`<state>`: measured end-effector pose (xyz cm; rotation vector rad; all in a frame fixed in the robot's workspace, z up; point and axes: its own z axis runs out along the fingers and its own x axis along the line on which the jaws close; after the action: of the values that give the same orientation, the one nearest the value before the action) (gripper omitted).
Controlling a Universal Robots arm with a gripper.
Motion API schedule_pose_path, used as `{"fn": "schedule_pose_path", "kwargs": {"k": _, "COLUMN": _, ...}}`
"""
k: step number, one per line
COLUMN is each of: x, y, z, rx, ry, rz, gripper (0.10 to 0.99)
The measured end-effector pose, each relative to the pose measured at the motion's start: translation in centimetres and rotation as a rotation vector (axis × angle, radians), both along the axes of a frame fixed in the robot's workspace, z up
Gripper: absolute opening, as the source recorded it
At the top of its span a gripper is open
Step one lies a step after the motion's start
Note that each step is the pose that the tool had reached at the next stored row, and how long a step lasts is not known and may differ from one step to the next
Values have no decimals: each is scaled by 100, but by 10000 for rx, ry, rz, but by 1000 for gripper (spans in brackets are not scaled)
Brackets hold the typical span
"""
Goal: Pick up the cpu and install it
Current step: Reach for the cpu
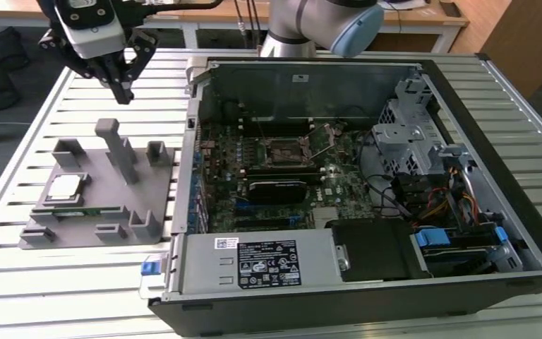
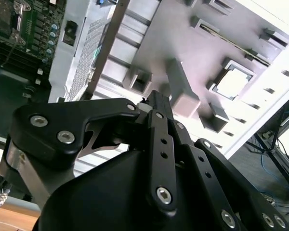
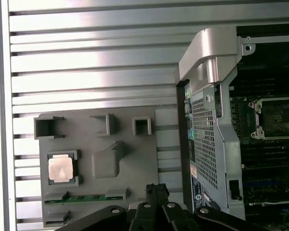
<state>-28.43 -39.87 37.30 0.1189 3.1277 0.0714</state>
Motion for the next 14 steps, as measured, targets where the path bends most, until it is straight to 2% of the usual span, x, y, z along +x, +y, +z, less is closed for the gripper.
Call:
{"fn": "schedule_pose_path", "kwargs": {"k": 9, "x": -313, "y": 2, "z": -7, "rx": -1, "ry": 9, "rz": -2, "gripper": 106}}
{"fn": "schedule_pose_path", "kwargs": {"k": 14, "x": -437, "y": 2, "z": -12, "rx": -1, "ry": 7, "rz": -1, "gripper": 106}}
